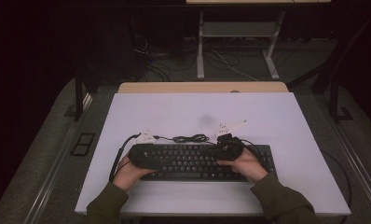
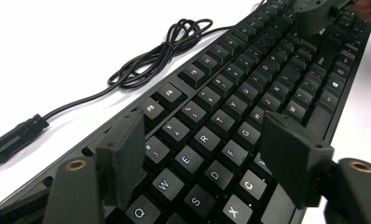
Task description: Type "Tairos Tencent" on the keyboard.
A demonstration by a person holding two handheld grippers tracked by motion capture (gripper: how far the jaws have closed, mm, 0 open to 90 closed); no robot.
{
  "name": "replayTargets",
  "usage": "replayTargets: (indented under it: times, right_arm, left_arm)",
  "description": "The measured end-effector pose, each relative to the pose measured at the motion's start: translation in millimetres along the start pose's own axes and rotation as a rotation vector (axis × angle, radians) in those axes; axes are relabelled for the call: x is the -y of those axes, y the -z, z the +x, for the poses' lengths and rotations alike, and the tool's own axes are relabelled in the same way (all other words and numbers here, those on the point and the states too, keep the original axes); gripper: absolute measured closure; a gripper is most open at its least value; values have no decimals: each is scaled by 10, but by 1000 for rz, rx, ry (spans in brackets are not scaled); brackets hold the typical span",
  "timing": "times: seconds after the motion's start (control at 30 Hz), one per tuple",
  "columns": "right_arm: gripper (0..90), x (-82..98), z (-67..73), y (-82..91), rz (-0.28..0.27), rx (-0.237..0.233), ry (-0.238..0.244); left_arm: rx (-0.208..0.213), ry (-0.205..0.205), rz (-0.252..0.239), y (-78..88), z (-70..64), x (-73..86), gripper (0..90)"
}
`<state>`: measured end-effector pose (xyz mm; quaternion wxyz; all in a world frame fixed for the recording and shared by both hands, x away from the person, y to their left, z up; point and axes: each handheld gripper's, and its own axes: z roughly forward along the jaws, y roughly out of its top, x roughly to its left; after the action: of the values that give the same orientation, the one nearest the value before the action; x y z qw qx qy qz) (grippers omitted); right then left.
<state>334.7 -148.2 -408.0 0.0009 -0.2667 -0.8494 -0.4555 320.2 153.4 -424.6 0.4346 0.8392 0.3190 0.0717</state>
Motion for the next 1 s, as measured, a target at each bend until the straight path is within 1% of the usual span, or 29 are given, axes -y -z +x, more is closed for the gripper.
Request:
replayTargets:
  times: [0.13, 0.33, 0.6, 0.9, 1.0]
  right_arm:
    - [891, 0, 27, -38, 2, -12, 8]
    - [891, 11, 66, -107, 19, -24, 21]
    - [891, 32, 154, -237, 54, -49, 36]
    - [891, 55, 233, -368, 95, -57, 54]
    - [891, 62, 254, -408, 100, -62, 63]
  left_arm:
    - [-9, -3, 2, -8, -2, 2, 248]
    - [-12, -1, 4, -12, -6, 3, 247]
    - [-12, -2, 0, -11, -2, 1, 246]
    - [-10, -1, 0, -14, -2, 1, 246]
    - [-11, 1, -1, -14, -2, 0, 246]
